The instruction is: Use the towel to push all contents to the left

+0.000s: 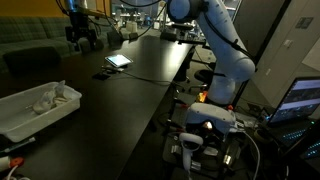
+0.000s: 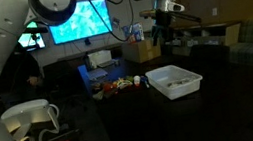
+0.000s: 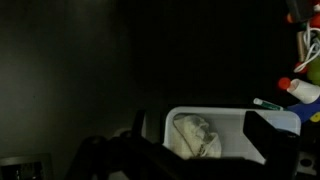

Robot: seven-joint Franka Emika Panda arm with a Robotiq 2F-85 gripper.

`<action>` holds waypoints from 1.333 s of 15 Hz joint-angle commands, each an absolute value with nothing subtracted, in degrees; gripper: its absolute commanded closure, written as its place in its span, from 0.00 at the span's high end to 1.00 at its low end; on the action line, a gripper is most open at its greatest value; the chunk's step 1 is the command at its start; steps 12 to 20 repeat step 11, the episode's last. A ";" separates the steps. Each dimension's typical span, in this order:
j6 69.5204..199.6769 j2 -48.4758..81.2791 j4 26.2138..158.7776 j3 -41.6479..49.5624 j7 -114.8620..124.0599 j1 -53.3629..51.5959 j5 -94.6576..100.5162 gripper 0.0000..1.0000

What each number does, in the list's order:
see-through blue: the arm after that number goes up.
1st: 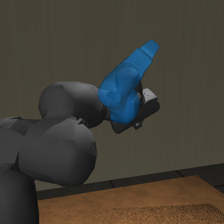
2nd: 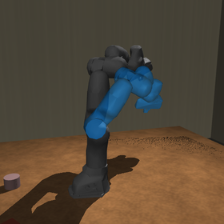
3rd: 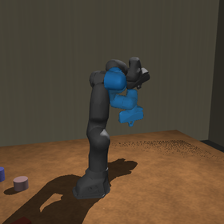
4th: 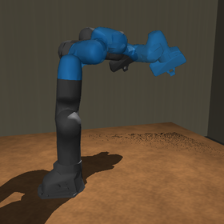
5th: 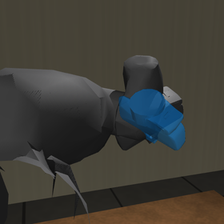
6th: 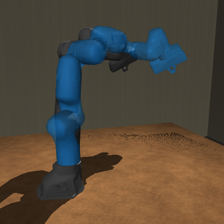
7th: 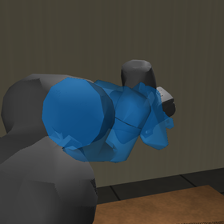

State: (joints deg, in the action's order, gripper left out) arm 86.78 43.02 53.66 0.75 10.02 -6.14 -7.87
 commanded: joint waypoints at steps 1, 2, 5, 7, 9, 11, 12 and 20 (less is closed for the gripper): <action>91.25 34.97 67.47 0.82 11.50 -5.71 -10.03 1.00; 92.05 33.71 70.09 1.06 11.58 -5.69 -9.85 1.00; 94.64 29.87 77.78 0.76 11.64 -4.60 -8.51 1.00; 97.28 27.14 83.24 1.30 10.98 -3.91 -7.70 1.00; 94.75 31.50 77.27 0.75 11.28 -3.67 -7.53 1.00; 96.61 29.37 81.49 0.98 11.12 -2.88 -7.57 1.00; 96.61 29.37 81.49 0.98 11.12 -2.88 -7.57 1.00; 96.61 29.37 81.49 0.98 11.12 -2.88 -7.57 1.00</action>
